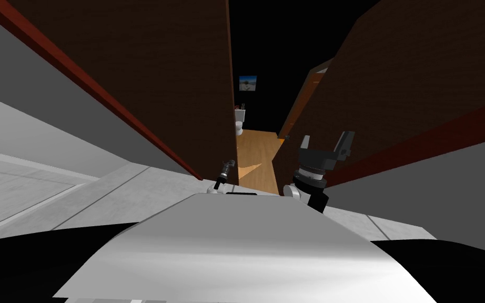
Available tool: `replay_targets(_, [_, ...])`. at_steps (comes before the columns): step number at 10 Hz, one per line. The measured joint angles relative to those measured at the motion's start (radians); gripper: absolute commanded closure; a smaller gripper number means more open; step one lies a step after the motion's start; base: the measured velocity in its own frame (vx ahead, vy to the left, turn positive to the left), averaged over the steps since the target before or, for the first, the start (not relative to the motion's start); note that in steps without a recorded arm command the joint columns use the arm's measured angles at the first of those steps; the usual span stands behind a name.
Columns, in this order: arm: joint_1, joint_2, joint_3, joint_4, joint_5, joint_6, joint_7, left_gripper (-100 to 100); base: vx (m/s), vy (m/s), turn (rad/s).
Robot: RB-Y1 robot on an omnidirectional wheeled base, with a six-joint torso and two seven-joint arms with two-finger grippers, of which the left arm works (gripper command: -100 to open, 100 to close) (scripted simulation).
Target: Push the door open
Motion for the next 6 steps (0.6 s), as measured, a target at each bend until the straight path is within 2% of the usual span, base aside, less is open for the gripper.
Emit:
replay_targets(1, [0.010,0.000,0.006,-0.018,0.003,0.010,-0.007,100,0.171,-0.072,0.020])
replay_targets(2, [-0.019,0.001,0.016,0.035,0.008,-0.014,-0.007,100,0.127,-0.060,0.022])
replay_targets(3, [-0.012,0.003,0.021,0.019,0.010,-0.015,-0.009,100,0.143,-0.065,0.051])
replay_targets(5, [0.009,0.011,0.034,-0.024,0.017,0.014,-0.017,100,0.171,-0.077,0.037])
replay_targets(6, [0.004,0.016,0.039,-0.018,0.019,0.012,-0.015,100,0.093,-0.052,0.034])
